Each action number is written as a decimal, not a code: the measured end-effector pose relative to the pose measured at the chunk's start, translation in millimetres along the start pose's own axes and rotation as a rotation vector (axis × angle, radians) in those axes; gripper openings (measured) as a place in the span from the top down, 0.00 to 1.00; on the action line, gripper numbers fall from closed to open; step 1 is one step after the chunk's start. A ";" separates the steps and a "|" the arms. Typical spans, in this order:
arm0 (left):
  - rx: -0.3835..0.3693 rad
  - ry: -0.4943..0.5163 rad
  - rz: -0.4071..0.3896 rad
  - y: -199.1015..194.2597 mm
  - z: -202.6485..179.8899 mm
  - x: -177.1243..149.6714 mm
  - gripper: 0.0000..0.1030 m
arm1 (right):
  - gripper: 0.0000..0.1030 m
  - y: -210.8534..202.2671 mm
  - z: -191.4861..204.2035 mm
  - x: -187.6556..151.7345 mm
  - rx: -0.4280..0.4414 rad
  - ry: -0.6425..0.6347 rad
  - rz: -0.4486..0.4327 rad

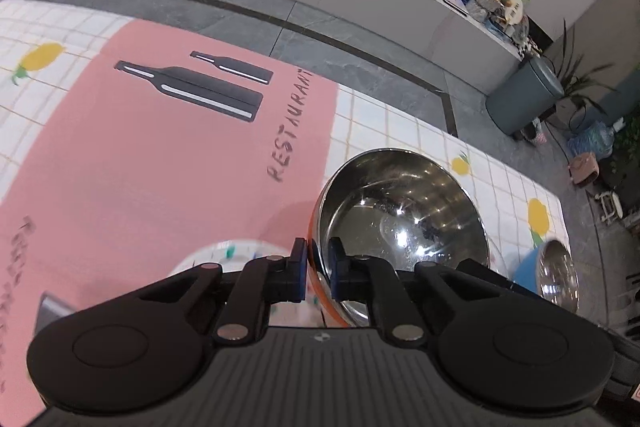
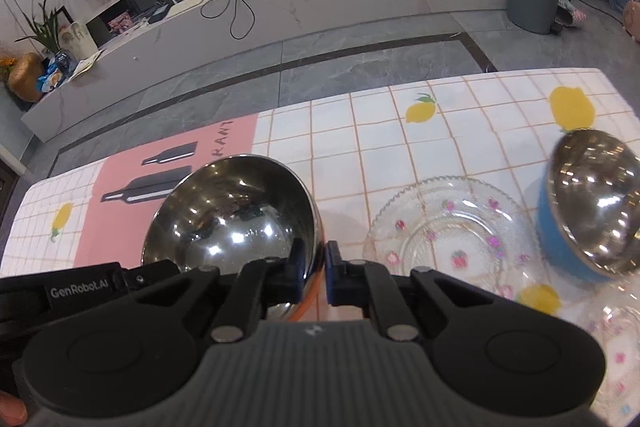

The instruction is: Organize plates and bowls

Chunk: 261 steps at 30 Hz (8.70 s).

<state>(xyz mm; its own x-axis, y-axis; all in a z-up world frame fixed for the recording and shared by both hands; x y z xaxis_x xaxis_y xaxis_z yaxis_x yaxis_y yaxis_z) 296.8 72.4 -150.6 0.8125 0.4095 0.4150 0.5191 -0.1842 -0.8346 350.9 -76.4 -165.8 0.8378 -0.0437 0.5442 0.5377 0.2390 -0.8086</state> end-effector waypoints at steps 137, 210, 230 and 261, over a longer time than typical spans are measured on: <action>-0.093 0.300 0.184 115.7 -244.4 -67.6 0.71 | 0.76 -45.0 -293.7 -27.4 -0.020 0.546 -0.003; -0.074 -0.116 0.127 -112.1 -6.8 -195.7 0.90 | 0.93 -165.5 -82.8 -195.2 0.131 0.231 0.131; -0.043 -0.116 0.179 -85.5 -1.2 -201.8 0.90 | 0.93 -142.0 -85.9 -194.3 0.104 0.236 0.150; -0.029 0.144 -0.157 -139.0 -20.2 -157.7 0.55 | 0.67 -184.5 -66.0 -158.4 0.076 0.054 -0.095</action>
<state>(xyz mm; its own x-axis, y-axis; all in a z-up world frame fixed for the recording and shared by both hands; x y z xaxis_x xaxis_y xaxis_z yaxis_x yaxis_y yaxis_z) 101.9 15.4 -92.8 0.7494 0.3037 0.5883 0.6481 -0.1546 -0.7457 125.2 -177.6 -117.6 0.7886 -0.1209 0.6029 0.6076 0.3044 -0.7336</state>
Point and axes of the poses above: each gripper's, at about its wrist camera, not at the fingertips, and y roughly the way its jaws point, z to its left, x to its top, the point moved 9 cm from there along y, roughly the way its jaws point, and after that the axes turned 4 degrees about -y, right-handed, at the moved point
